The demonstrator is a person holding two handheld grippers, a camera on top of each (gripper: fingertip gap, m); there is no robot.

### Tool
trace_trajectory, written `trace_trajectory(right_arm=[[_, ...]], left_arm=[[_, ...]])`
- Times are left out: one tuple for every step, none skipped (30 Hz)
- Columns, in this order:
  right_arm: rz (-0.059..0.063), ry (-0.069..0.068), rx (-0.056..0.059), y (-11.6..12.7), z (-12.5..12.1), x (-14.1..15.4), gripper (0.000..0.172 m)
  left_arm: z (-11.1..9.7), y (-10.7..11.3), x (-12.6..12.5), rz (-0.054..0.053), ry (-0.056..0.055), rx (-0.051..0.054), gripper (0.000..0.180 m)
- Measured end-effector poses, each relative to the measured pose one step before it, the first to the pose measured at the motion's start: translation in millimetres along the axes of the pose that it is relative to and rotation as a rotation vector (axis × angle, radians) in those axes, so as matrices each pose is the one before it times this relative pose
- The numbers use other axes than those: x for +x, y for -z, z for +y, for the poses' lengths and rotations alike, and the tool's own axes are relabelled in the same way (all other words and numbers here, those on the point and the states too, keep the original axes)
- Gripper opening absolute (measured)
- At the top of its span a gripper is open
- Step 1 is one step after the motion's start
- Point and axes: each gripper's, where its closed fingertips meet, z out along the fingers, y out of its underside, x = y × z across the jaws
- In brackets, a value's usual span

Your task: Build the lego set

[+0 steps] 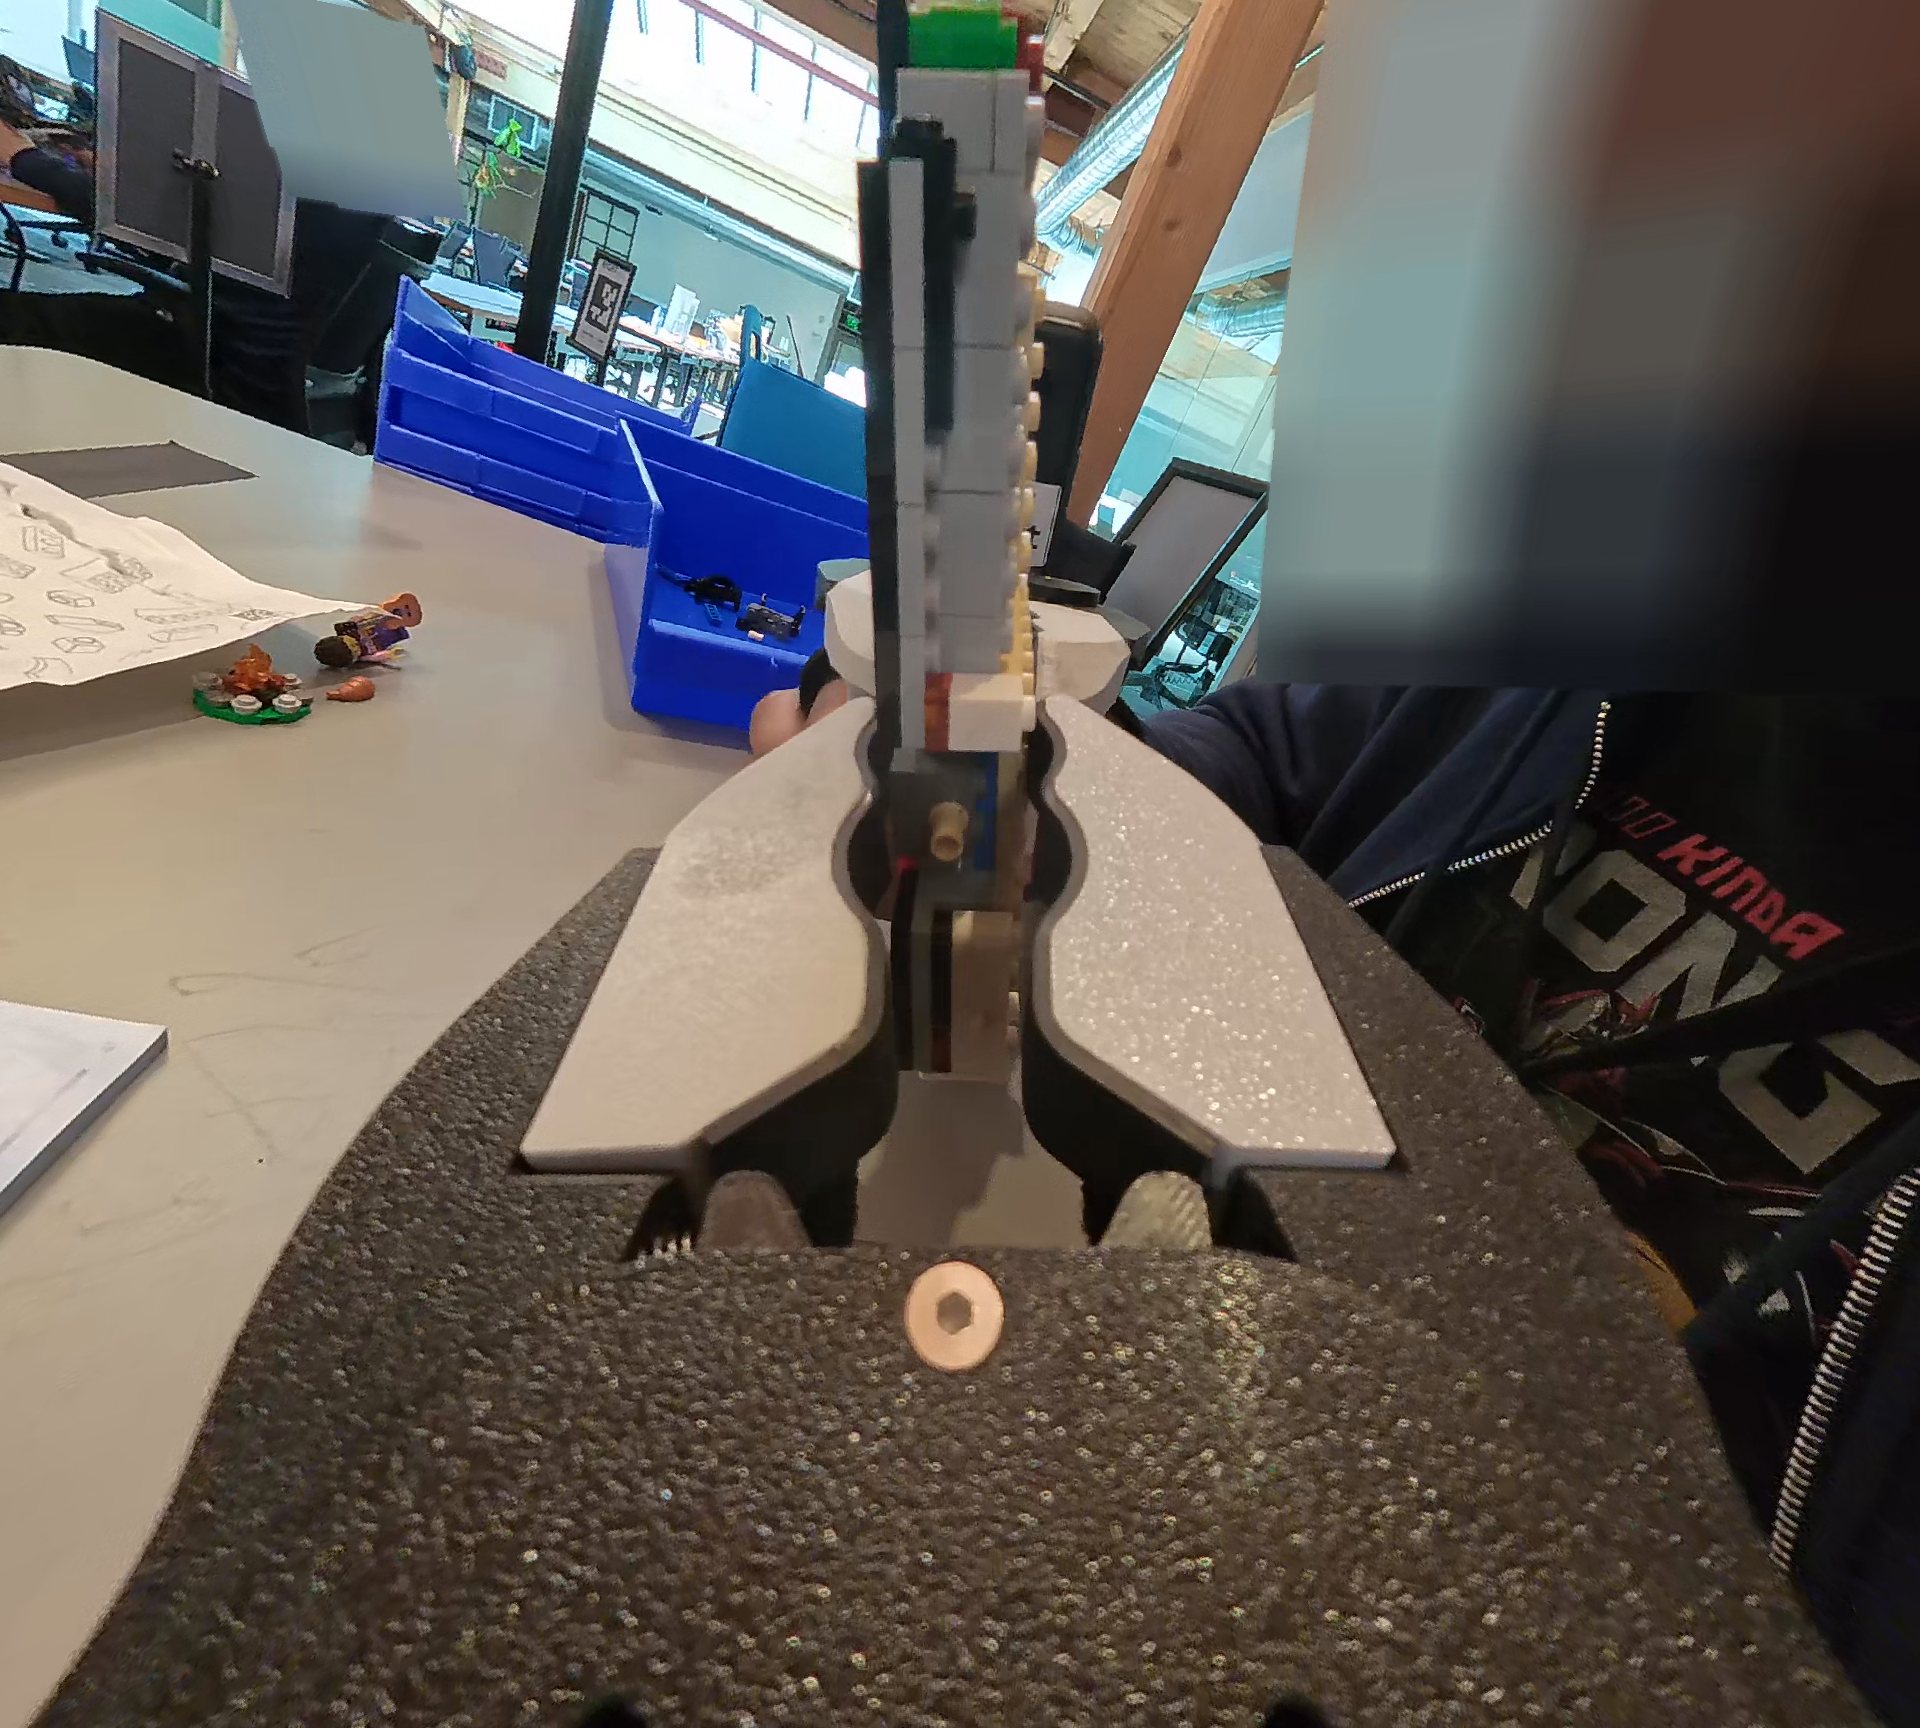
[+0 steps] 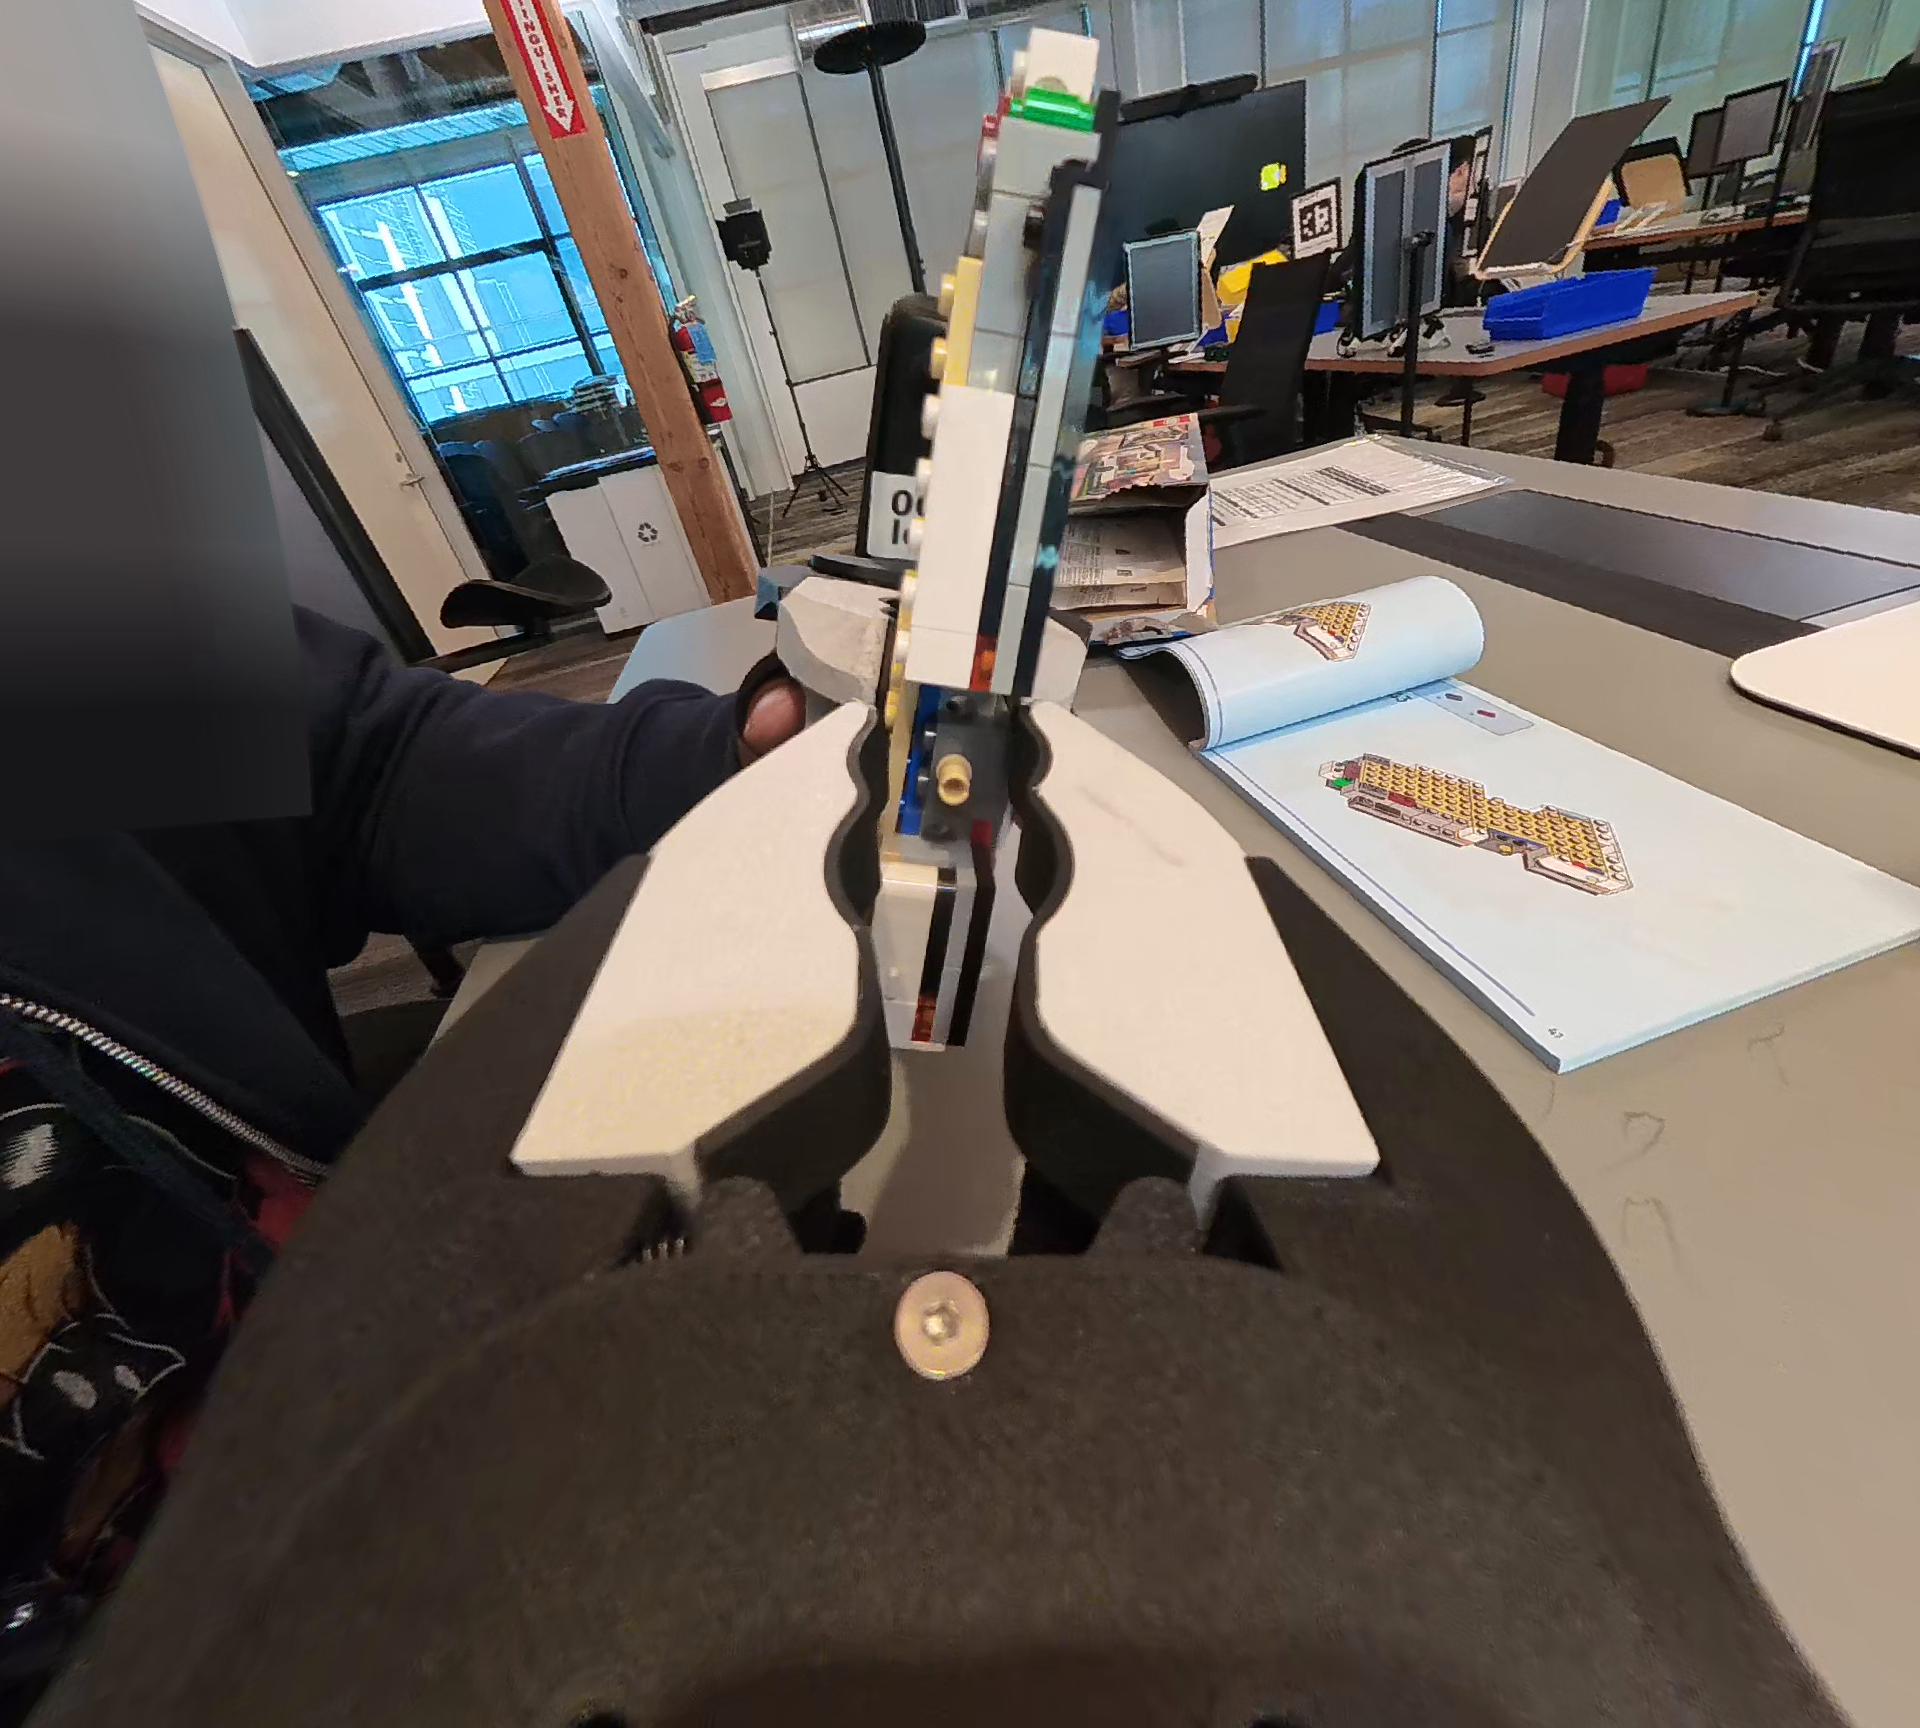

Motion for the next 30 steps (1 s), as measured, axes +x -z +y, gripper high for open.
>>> trace_trajectory(right_arm=[[-0.0019, -0.0005, -0.0008, 0.09, 0.15, -0.04, 0.023], [-0.003, -0.0008, -0.0009, 0.11, 0.36, -0.17, 0.023], [-0.0082, -0.0007, 0.0021, 0.2, -0.1, -0.56, 0.023], [-0.0046, -0.0023, -0.0003, 0.25, 0.07, -0.05, 0.023], [-0.0014, -0.0007, 0.0, 0.16, 0.21, 0.21, 0.023], [-0.0032, -0.0033, 0.001, -0.19, 0.1, -0.26, 0.023], [-0.0027, -0.0028, -0.0017, -0.09, 0.15, -0.17, 0.023], [-0.0011, 0.0031, 0.0007, 0.01, -0.03, -0.19, 0.023], [-0.0026, -0.0014, -0.0018, 0.08, 0.18, -0.16, 0.023], [-0.0024, 0.0031, -0.0029, 0.19, 0.18, -0.14, 0.023], [-0.0005, 0.0032, -0.002, 0.03, 0.21, -0.02, 0.022], [-0.0016, -0.0031, -0.0023, -0.02, 0.18, 0.18, 0.023], [-0.0014, 0.0007, 0.0007, 0.16, 0.07, 0.0, 0.023], [0.0026, 0.0013, 0.0002, -0.06, 0.2, 0.39, 0.022], [0.0011, -0.0064, -0.0004, -0.27, 0.24, 0.33, 0.023], [0.0028, -0.0058, -0.0025, -0.22, 0.67, 0.83, 0.023], [0.0044, -0.0011, -0.0041, -0.04, 0.76, 0.92, 0.023], [0.006, 0.0001, -0.0017, -0.01, 0.06, 1.1, 0.023], [0.0059, -0.0036, 0.0048, -0.06, -0.73, 0.91, 0.023], [0.0069, -0.01, 0.0029, -0.21, -0.18, 1.12, 0.023], [0.0059, -0.0063, -0.001, -0.05, 0.36, 1.09, 0.023], [0.0053, -0.0006, 0.0015, 0.05, 0.09, 0.75, 0.023], [0.0043, -0.0018, 0.0068, 0.07, -0.59, 0.4, 0.024], [0.0054, -0.0066, 0.0106, 0.2, -1.23, 0.65, 0.024], [0.0002, -0.0102, 0.0097, 0.37, -1.17, 0.25, 0.024], [-0.0054, -0.011, 0.0041, -0.05, -0.25, -0.31, 0.026], [-0.0006, -0.0108, 0.0032, -0.04, 0.22, 0.5, 0.025], [0.0014, -0.0104, 0.0047, -0.06, 0.02, 0.74, 0.025], [0.0, -0.0108, 0.0071, -0.05, -0.19, 0.46, 0.025], [-0.0018, -0.0099, 0.0046, -0.01, 0.05, 0.23, 0.025]], left_arm=[[0.29, -0.05, 0.02, 0.0008, 0.0001, -0.0022, 0.024], [0.25, -0.05, 0.04, 0.0001, -0.0012, -0.0013, 0.023], [0.3, -0.28, 0.7, 0.0032, -0.0027, -0.0018, 0.023], [0.17, -0.21, -0.12, -0.0018, -0.0003, -0.0013, 0.023], [-0.04, -0.1, -0.08, -0.0002, 0.0032, -0.0004, 0.023], [-0.08, 0.11, 0.23, 0.0024, 0.001, 0.0007, 0.023], [0.29, 0.21, 0.09, 0.001, -0.0015, -0.0005, 0.023], [-0.12, -0.1, 0.21, 0.001, 0.0016, 0.0016, 0.023], [0.27, -0.04, 0.25, 0.0012, -0.0003, -0.0015, 0.023], [0.34, -0.1, 0.08, 0.0, -0.0012, -0.0017, 0.023], [0.14, -0.05, 0.03, 0.0001, 0.0001, -0.0001, 0.024], [0.25, 0.02, -0.29, -0.001, -0.0001, -0.0007, 0.023], [0.21, -0.07, 0.07, 0.0006, 0.0005, -0.0008, 0.023], [-0.05, 0.03, -0.49, -0.0027, -0.0007, 0.0008, 0.023], [0.07, 0.3, -0.36, 0.0004, 0.0019, -0.0001, 0.023], [0.4, 0.4, -0.9, -0.0032, 0.0023, -0.0022, 0.023], [0.69, 0.22, -1.13, -0.0046, 0.0005, -0.0037, 0.023], [0.41, -0.01, -1.22, -0.0065, -0.001, -0.0022, 0.023], [-0.37, -0.12, -0.76, -0.0037, 0.0021, 0.0022, 0.024], [-0.53, 0.02, -1.1, -0.0043, 0.0065, 0.0031, 0.023], [0.18, 0.19, -1.21, -0.0045, 0.0042, -0.0012, 0.023], [0.65, 0.0, -0.69, -0.0035, 0.0005, -0.0031, 0.024], [0.17, -0.16, -0.26, -0.0013, 0.0007, 0.0009, 0.023], [0.27, -0.09, -0.54, -0.0035, 0.0007, -0.0014, 0.023], [0.85, -0.2, -0.62, -0.0042, -0.0038, -0.0051, 0.023], [0.77, -0.43, -0.25, -0.0051, -0.0058, -0.0048, 0.024], [0.3, -0.2, -0.33, -0.0031, -0.0023, -0.0012, 0.023], [0.21, -0.04, -0.61, -0.0031, 0.002, -0.0009, 0.023], [0.25, 0.0, -0.59, -0.0027, 0.001, -0.0004, 0.023], [0.12, 0.0, -0.25, -0.0019, -0.0012, 0.0002, 0.024]])
